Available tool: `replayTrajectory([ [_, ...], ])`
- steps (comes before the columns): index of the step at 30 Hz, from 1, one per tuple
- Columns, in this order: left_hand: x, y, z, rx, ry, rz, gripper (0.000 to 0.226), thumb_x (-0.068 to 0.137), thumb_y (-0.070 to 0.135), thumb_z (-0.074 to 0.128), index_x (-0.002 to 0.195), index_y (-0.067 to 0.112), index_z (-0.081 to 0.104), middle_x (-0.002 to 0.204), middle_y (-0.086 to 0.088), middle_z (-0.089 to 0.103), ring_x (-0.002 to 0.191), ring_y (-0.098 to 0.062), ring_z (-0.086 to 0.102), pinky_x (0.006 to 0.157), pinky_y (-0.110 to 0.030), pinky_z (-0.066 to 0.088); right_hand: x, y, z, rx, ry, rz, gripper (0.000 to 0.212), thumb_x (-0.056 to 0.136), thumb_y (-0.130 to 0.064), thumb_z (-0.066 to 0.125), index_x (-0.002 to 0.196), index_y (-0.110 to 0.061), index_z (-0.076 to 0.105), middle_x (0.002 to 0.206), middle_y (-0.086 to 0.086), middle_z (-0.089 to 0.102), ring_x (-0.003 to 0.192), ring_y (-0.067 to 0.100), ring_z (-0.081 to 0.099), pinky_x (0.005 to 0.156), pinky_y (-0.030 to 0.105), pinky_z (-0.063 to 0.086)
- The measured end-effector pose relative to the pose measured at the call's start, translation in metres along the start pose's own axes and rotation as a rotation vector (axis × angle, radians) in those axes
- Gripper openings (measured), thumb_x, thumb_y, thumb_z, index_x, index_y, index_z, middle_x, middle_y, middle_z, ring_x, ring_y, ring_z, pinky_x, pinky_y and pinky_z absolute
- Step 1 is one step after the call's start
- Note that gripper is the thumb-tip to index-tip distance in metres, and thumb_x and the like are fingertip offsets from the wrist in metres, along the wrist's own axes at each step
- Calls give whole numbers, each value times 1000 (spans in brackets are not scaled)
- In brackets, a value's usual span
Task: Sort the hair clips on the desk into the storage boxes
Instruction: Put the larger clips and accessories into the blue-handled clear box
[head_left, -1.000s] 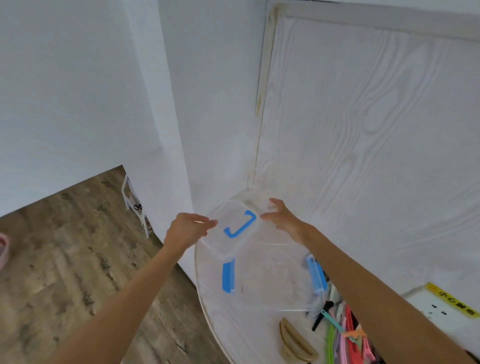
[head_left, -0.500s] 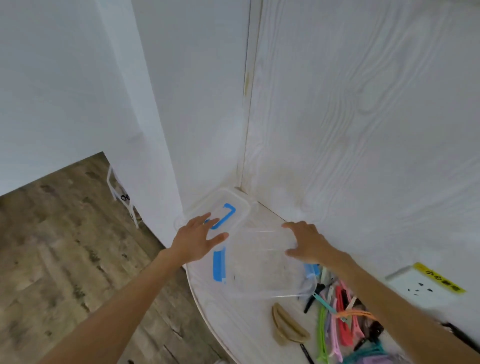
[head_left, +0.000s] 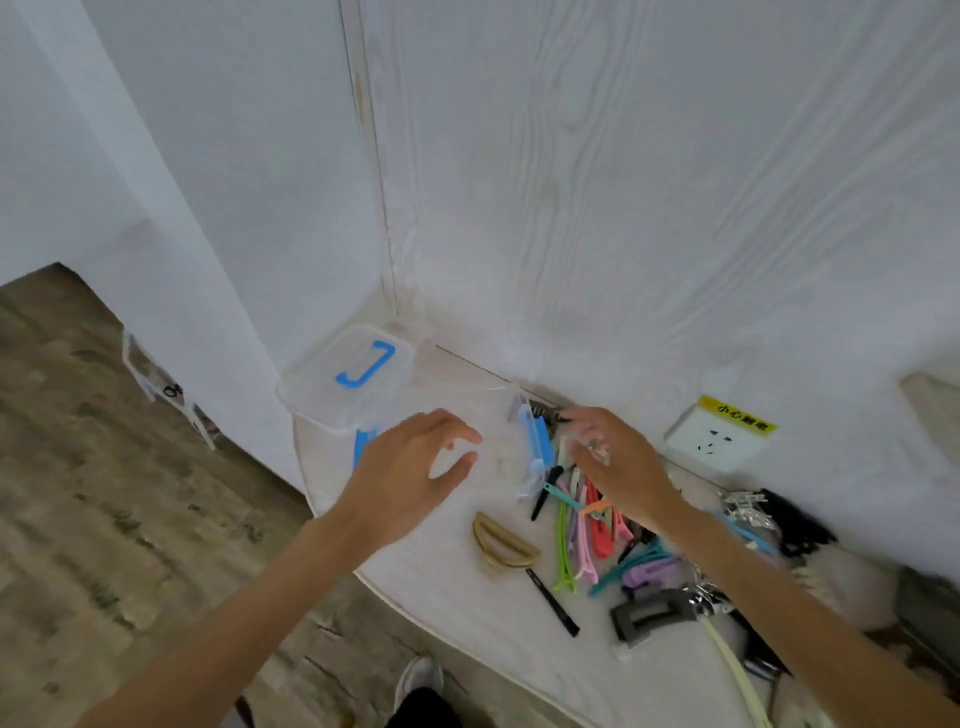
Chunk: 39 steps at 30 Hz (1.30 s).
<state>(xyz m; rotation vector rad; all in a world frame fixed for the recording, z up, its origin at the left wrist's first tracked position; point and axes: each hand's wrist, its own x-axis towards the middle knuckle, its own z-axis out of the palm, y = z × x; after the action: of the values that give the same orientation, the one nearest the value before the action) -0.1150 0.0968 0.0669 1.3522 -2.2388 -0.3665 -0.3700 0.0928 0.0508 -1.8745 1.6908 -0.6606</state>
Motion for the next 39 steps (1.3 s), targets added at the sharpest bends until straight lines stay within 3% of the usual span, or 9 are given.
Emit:
replayTrajectory([
  [4, -29, 25, 42, 37, -383, 146, 32, 95, 26, 46, 126, 31, 52, 127, 14, 55, 116, -6, 50, 89, -27, 47, -52, 31, -3, -136, -65, 88, 16, 90, -24, 56, 96, -37, 61, 97, -11, 64, 74, 0, 61, 73, 27, 55],
  [7, -39, 17, 77, 225, -513, 136, 48, 91, 17, 52, 138, 22, 42, 146, 4, 41, 133, -17, 39, 104, -32, 38, -73, 45, -10, -186, -180, 204, 20, 85, -23, 65, 80, -40, 56, 93, -14, 61, 69, 1, 62, 57, 9, 45],
  [13, -50, 20, 99, 309, -383, 178, 51, 40, 11, 90, 86, 26, 73, 95, 6, 73, 75, -10, 71, 53, -21, 56, -123, 93, -18, -451, -476, 100, 58, 72, -12, 65, 122, -37, 49, 123, -10, 55, 113, 9, 49, 98, 31, 40],
  [20, -53, 20, 85, 180, -382, 84, 30, 89, 18, 58, 118, 26, 60, 130, 13, 55, 106, -12, 61, 82, -27, 49, -119, 86, -25, -397, -415, 48, 44, 79, -31, 66, 121, -37, 54, 119, -15, 60, 112, 7, 54, 96, 28, 40],
  [23, -48, 32, 71, 43, -361, -107, 25, 89, 26, 60, 113, 33, 60, 118, 19, 61, 103, -7, 61, 80, -26, 48, -114, 85, -38, -355, -402, 117, 49, 74, -29, 75, 118, -24, 55, 115, -4, 58, 109, 13, 52, 91, 28, 44],
  [28, -25, 51, 23, -606, -384, -392, 16, 85, 18, 66, 95, 31, 64, 95, 17, 69, 85, 1, 67, 60, -16, 51, -98, 63, -64, 127, -409, 369, 45, 71, -8, 78, 100, -21, 46, 98, -7, 59, 91, 10, 60, 79, 19, 51],
  [32, 9, 35, -13, -820, -101, -624, 15, 83, 11, 68, 89, 23, 64, 87, 7, 69, 80, -4, 65, 50, -16, 54, -52, 20, -60, 358, -225, 404, 51, 76, -8, 73, 114, -15, 39, 106, -2, 54, 94, 22, 62, 86, 32, 52],
  [35, 25, 8, -16, -763, 33, -731, 21, 82, 11, 69, 102, 9, 63, 96, -8, 67, 79, -15, 66, 51, -20, 57, -13, -24, -27, 562, -171, 439, 43, 83, -17, 67, 116, -16, 39, 103, 2, 56, 88, 25, 66, 81, 38, 56],
  [39, 26, -14, 2, -446, 5, -772, 18, 80, 25, 72, 94, 16, 66, 96, -3, 70, 86, -20, 68, 73, -39, 60, 28, -62, 37, 218, -117, 345, 35, 82, -36, 63, 95, -5, 54, 83, 7, 61, 74, 18, 61, 62, 26, 48],
])
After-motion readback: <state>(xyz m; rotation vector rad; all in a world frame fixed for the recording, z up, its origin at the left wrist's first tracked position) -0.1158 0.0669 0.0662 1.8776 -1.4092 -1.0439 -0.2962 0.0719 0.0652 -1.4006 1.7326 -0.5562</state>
